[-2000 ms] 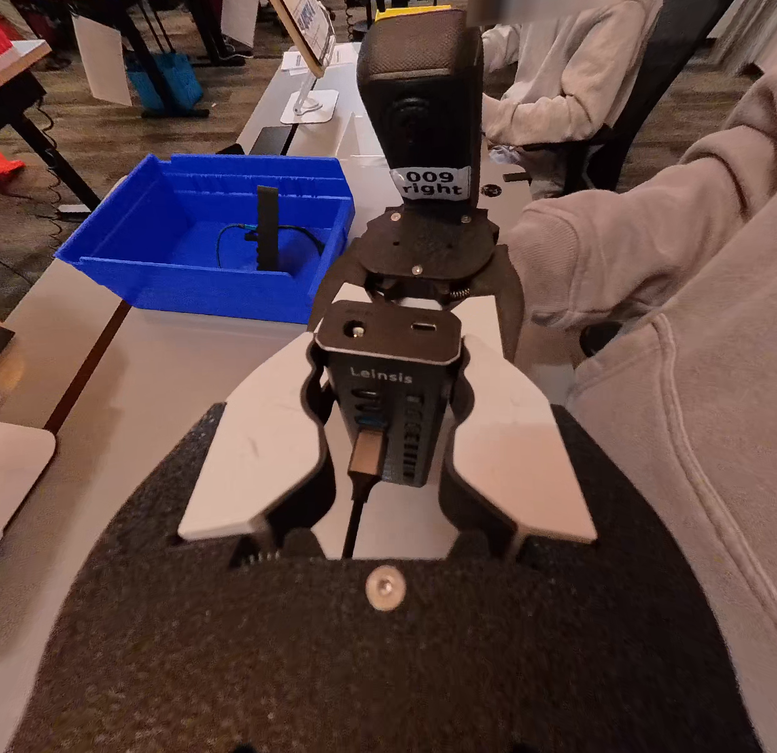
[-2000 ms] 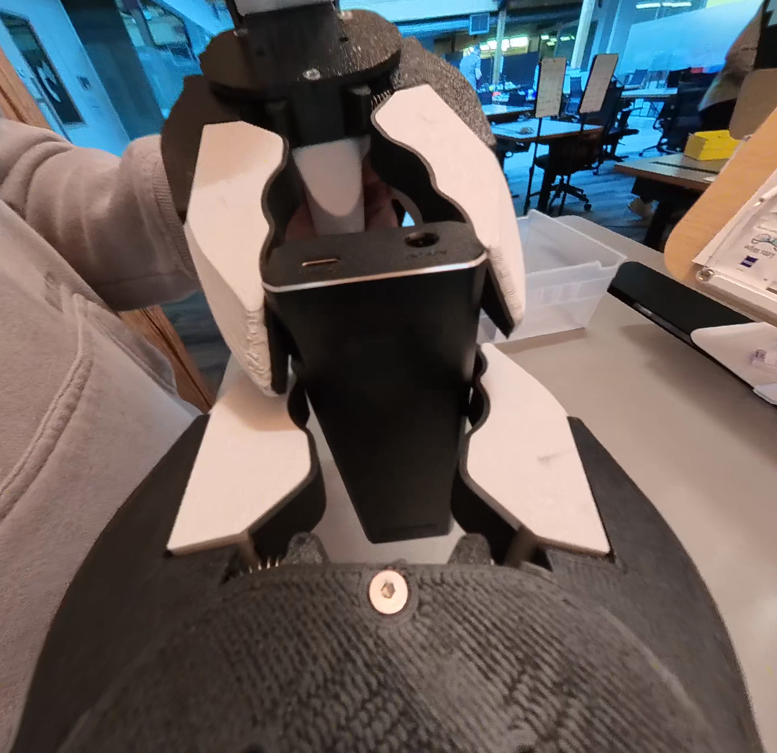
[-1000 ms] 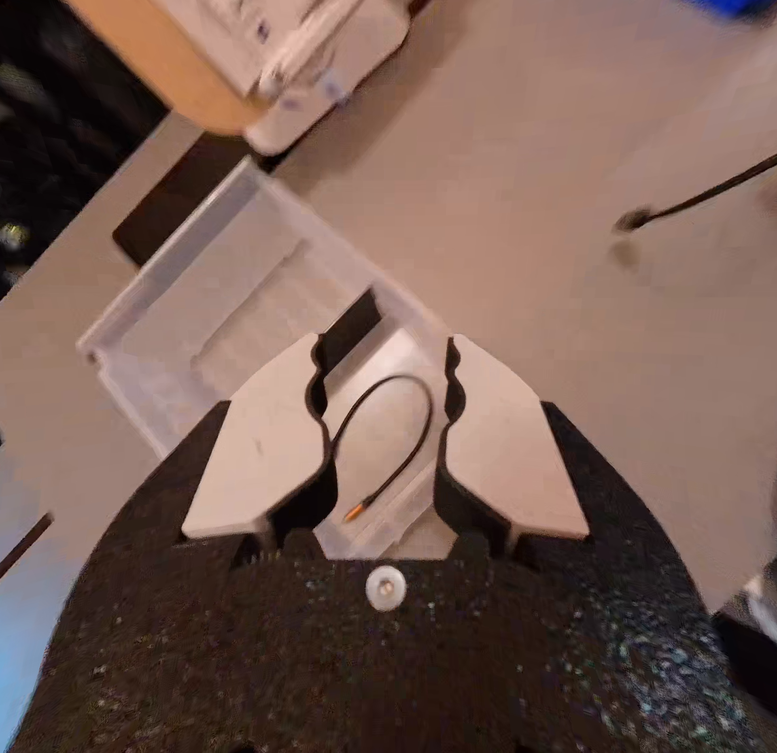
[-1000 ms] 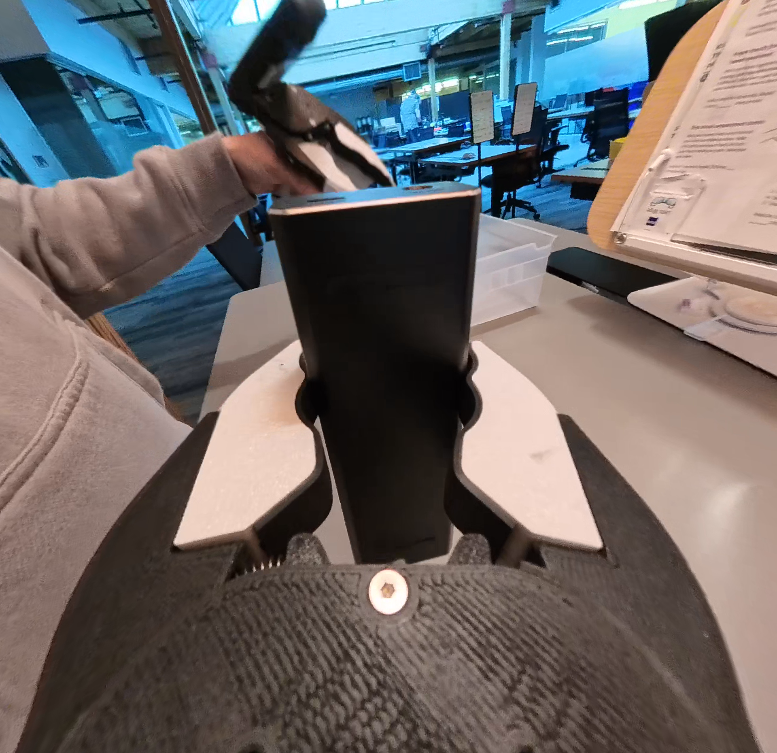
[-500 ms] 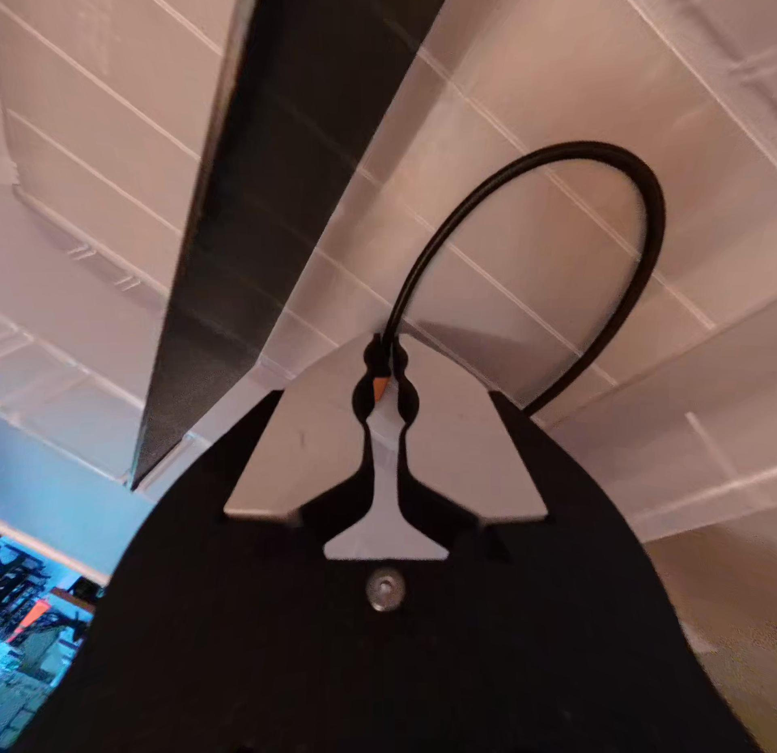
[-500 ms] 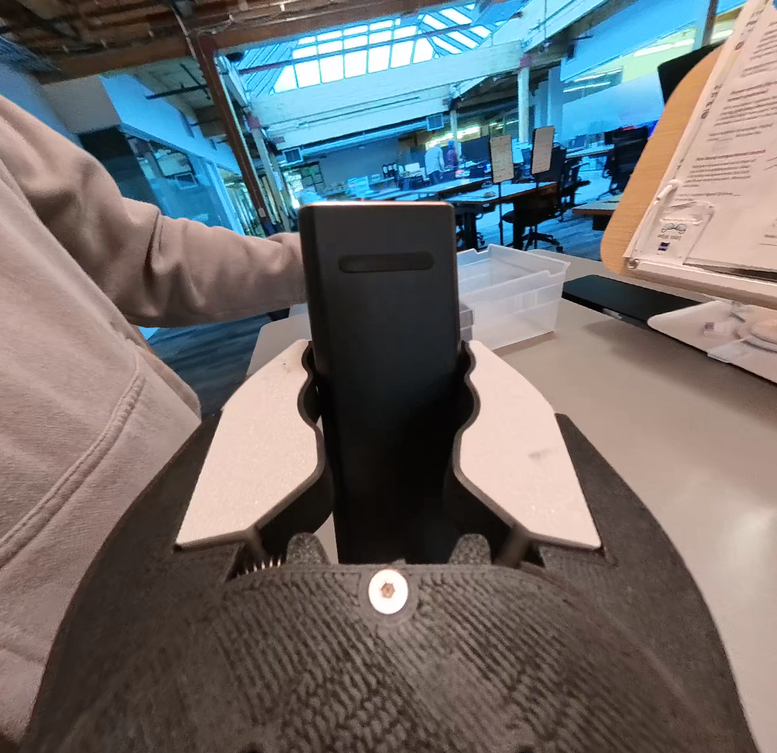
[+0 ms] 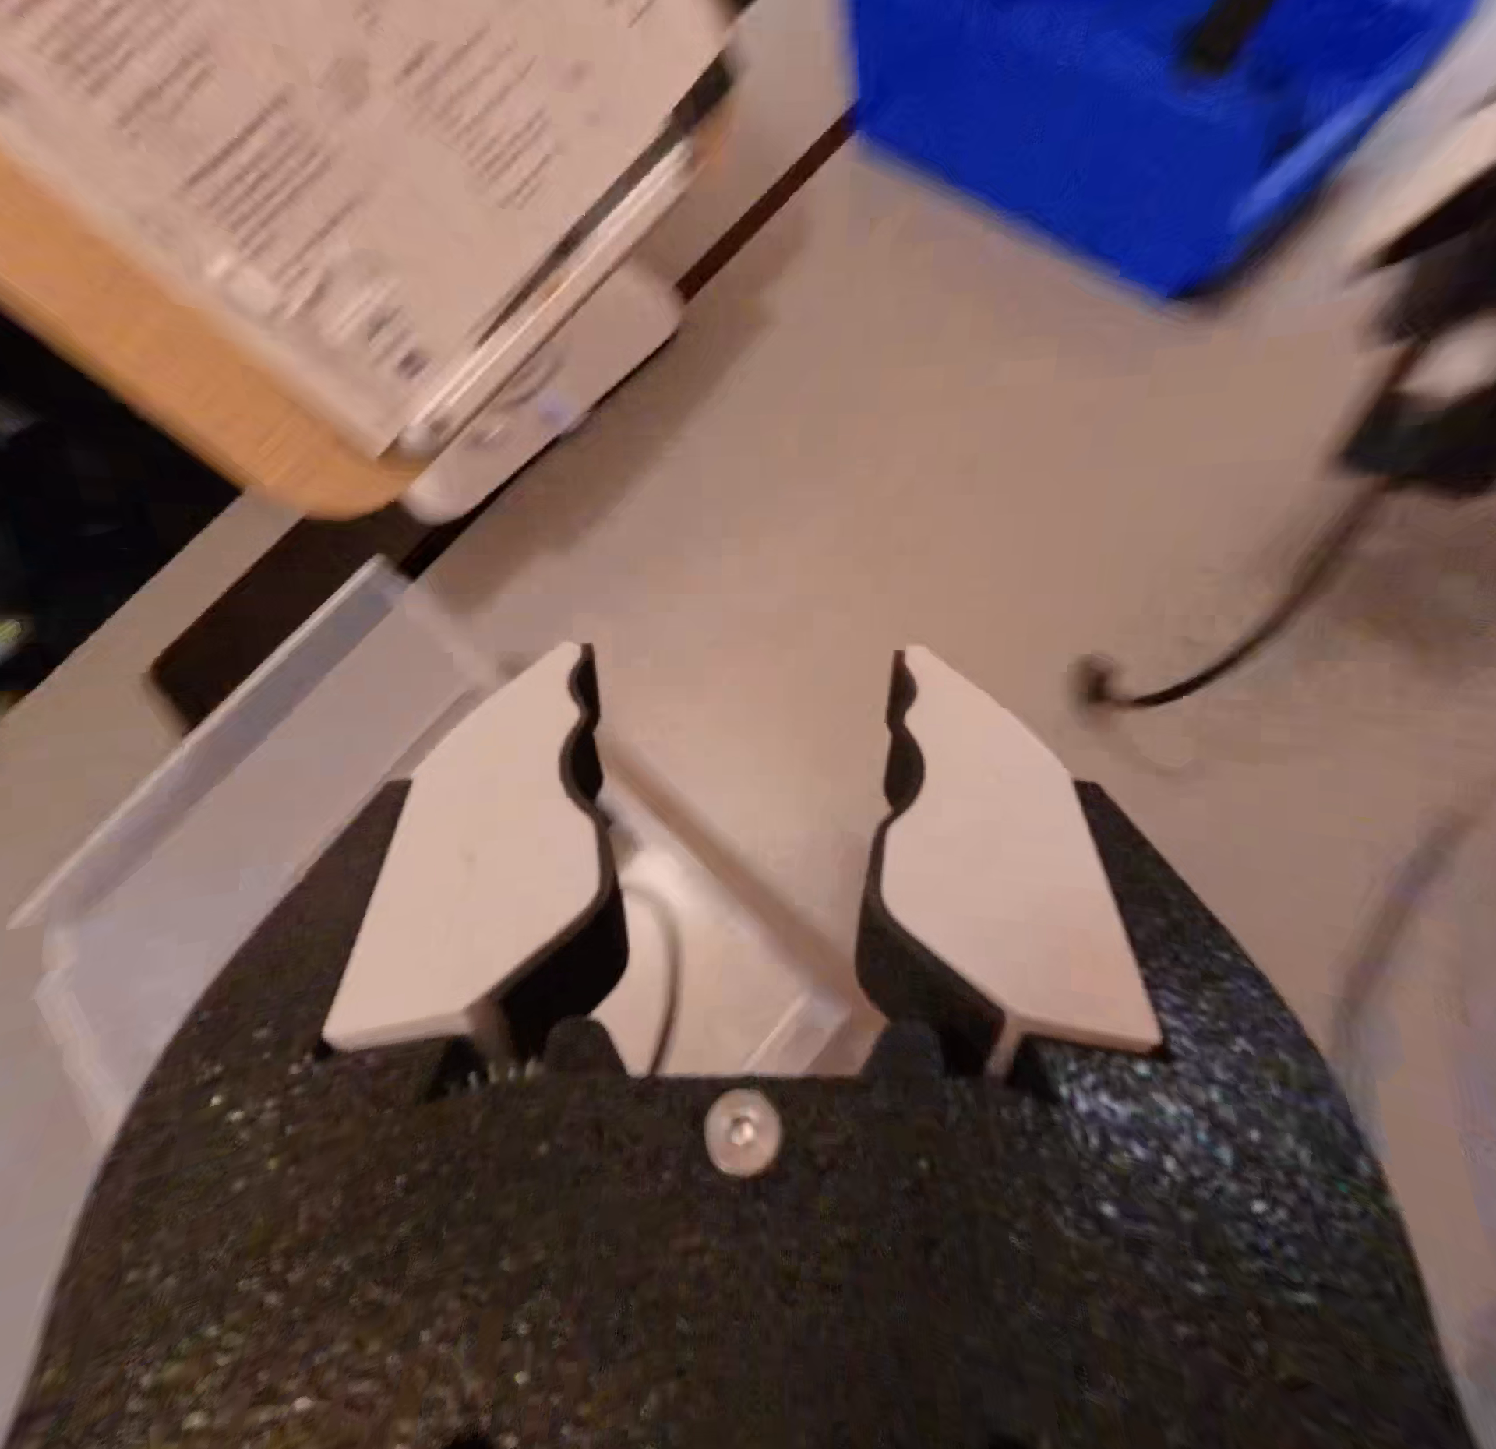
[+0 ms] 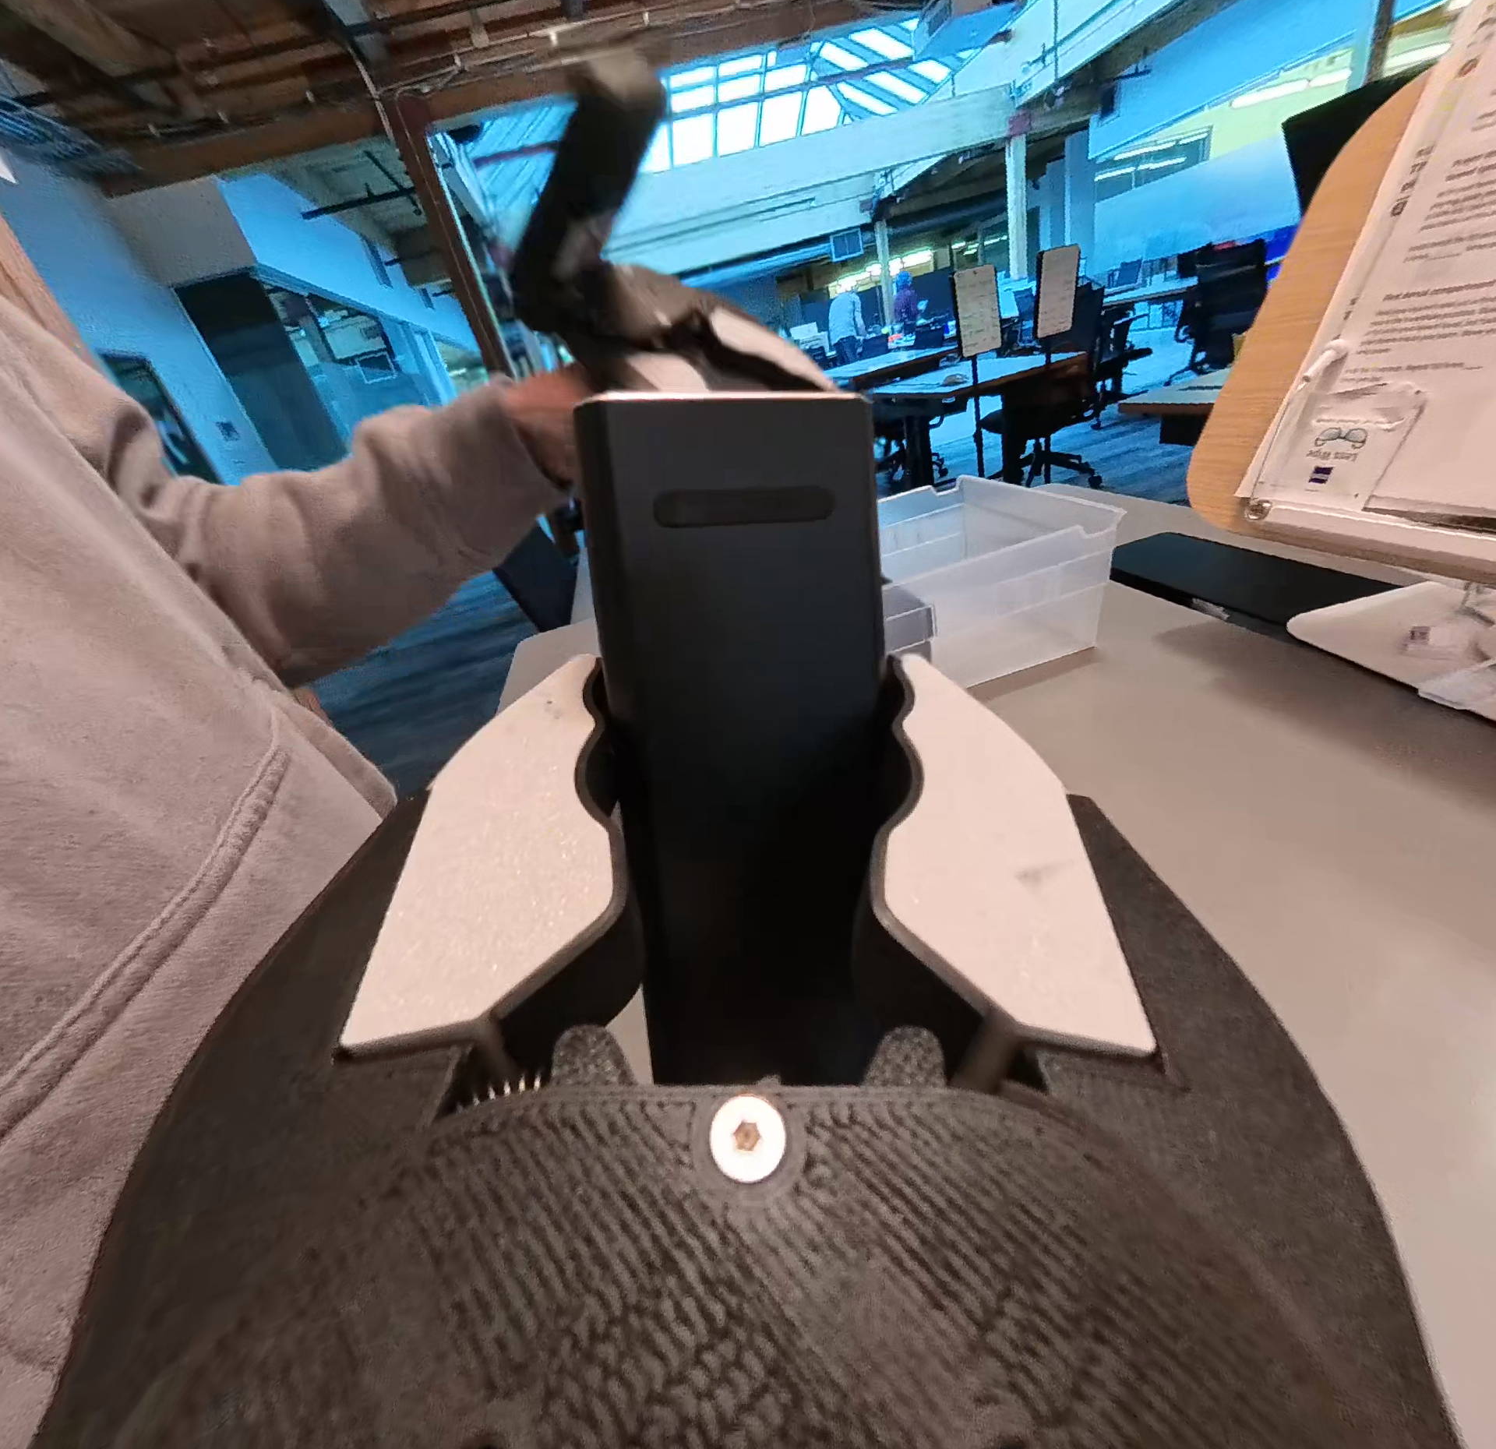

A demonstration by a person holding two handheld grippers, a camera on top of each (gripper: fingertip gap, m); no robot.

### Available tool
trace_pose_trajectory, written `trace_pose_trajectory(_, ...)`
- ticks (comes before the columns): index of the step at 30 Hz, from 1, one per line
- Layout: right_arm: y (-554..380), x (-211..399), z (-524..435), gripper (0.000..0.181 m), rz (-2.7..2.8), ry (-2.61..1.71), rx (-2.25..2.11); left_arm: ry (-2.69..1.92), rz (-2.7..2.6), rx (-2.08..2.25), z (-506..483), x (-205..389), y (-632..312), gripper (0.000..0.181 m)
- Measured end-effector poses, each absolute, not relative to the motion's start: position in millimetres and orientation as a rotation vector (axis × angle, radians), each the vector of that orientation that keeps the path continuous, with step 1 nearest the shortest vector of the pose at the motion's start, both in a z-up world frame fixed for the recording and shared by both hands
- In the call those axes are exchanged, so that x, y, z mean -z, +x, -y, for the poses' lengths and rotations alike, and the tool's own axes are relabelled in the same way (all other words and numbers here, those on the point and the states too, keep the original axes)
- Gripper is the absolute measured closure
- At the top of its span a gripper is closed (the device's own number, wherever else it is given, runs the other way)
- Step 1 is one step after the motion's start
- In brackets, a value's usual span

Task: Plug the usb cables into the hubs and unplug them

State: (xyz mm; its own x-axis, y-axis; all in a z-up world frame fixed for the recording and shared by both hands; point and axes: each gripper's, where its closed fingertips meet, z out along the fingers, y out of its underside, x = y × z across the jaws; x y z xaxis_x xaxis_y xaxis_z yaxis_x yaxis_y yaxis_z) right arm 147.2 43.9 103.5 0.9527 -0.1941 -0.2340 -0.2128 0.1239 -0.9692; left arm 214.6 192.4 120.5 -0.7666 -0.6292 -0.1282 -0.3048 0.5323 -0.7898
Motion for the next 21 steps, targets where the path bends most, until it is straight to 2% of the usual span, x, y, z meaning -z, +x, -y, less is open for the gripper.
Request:
trace_pose_trajectory(1,147.6,-103.1,-48.6,0.117,-0.331,-1.465,-0.014,-0.667,-2.435,1.303,-150.6,-133.6,191.1,0.103)
trace_pose_trajectory(4,146.0,-107.0,-65.2,0.117,-0.296,-1.471,-0.039,-0.470,-2.500,1.579,-72.5,-145.3,148.9,0.098)
trace_pose_trajectory(7,140.3,-114.1,-79.3,0.117,-0.248,-1.479,-0.054,-0.403,-2.488,1.657,-40.1,-144.3,139.5,0.105)
trace_pose_trajectory(8,138.6,-115.4,-82.4,0.117,-0.237,-1.487,-0.046,-0.436,-2.493,1.685,-36.0,-144.7,140.8,0.104)
trace_pose_trajectory(9,135.8,-114.8,-84.4,0.117,-0.220,-1.505,-0.044,-0.461,-2.489,1.708,-34.4,-146.6,142.4,0.117)
trace_pose_trajectory(10,133.2,-113.3,-85.5,0.117,-0.207,-1.526,-0.042,-0.447,-2.500,1.724,-33.1,-147.8,141.6,0.121)
trace_pose_trajectory(16,127.5,-112.0,-88.4,0.116,-0.179,-1.563,-0.053,-0.213,-2.546,1.644,-25.1,-151.1,134.4,0.122)
trace_pose_trajectory(21,126.9,-108.4,-88.0,0.104,-0.179,-1.582,-0.042,-0.057,-2.508,1.709,-19.4,-168.5,128.3,0.122)
